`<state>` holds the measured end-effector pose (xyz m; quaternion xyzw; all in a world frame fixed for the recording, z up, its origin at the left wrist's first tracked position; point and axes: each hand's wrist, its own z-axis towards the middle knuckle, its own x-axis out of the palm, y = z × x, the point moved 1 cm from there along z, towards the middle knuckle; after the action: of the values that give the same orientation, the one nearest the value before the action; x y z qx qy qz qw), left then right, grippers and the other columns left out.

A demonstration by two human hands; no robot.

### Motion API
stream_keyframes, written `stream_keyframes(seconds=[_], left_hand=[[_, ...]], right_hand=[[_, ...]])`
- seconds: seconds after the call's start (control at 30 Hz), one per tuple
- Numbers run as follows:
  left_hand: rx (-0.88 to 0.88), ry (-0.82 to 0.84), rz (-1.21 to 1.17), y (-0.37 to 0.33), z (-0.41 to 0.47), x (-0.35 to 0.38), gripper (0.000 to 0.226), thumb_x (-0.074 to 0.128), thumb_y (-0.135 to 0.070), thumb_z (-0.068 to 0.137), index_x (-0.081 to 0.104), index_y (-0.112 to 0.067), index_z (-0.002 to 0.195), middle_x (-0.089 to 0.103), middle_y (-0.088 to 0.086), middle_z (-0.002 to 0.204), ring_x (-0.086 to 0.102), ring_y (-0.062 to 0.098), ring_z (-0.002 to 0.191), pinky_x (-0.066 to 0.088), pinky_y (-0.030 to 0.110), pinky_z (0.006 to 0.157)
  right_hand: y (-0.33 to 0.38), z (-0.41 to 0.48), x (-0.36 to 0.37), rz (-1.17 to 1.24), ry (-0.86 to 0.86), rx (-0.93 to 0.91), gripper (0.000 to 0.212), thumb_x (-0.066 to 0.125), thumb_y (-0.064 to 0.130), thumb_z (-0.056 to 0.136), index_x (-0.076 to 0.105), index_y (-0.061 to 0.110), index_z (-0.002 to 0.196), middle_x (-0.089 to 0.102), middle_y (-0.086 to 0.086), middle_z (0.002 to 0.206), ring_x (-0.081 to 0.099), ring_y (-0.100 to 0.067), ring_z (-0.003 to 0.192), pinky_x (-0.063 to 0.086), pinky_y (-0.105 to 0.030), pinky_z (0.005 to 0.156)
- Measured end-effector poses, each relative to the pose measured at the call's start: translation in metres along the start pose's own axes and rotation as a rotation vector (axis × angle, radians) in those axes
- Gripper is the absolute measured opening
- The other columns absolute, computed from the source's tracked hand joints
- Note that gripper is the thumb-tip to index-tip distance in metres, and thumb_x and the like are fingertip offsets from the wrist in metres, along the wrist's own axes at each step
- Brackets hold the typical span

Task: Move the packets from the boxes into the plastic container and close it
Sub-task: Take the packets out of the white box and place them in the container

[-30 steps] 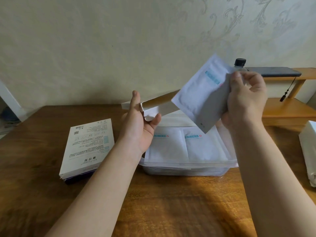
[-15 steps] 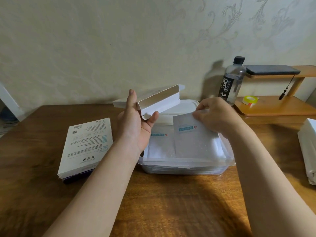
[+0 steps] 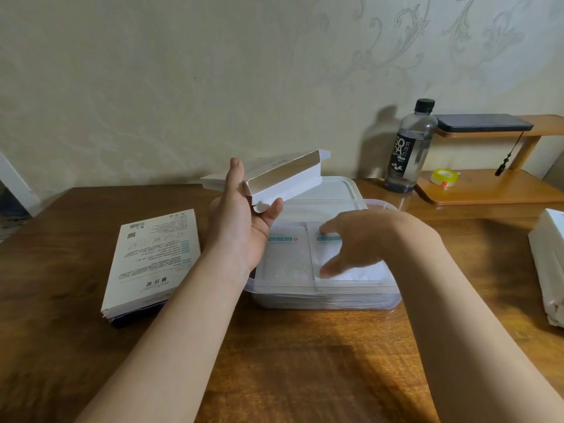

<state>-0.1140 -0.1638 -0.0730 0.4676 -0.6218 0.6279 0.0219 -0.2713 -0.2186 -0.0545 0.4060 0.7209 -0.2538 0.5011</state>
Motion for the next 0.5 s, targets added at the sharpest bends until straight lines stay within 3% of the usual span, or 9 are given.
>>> stream_keyframes(seconds=[0.23,0.5], left_hand=[[0.016,0.013,-0.004,-0.0002,0.0012,0.0008,0.037,0.066,-0.048,0.094,0.069,-0.012,0.098,0.075,0.006,0.085,0.071,0.016,0.067,0.054,0.022,0.048],[-0.002,0.013,-0.005,-0.0005,0.001,0.0,0.039,0.067,-0.049,0.093,0.069,-0.012,0.102,0.075,0.009,0.092,0.072,0.019,0.073,0.054,0.022,0.049]], right_hand=[[0.0016,-0.0017,0.0008,-0.082,0.05,0.097,0.066,0.073,0.052,0.084,0.055,0.014,0.135,0.06,0.0,0.107,0.058,-0.022,0.105,0.049,-0.038,0.101],[0.001,0.0,0.0021,-0.127,0.087,0.163,0.052,0.07,0.032,0.093,0.052,0.012,0.137,0.056,-0.005,0.114,0.057,-0.027,0.117,0.046,-0.04,0.106]])
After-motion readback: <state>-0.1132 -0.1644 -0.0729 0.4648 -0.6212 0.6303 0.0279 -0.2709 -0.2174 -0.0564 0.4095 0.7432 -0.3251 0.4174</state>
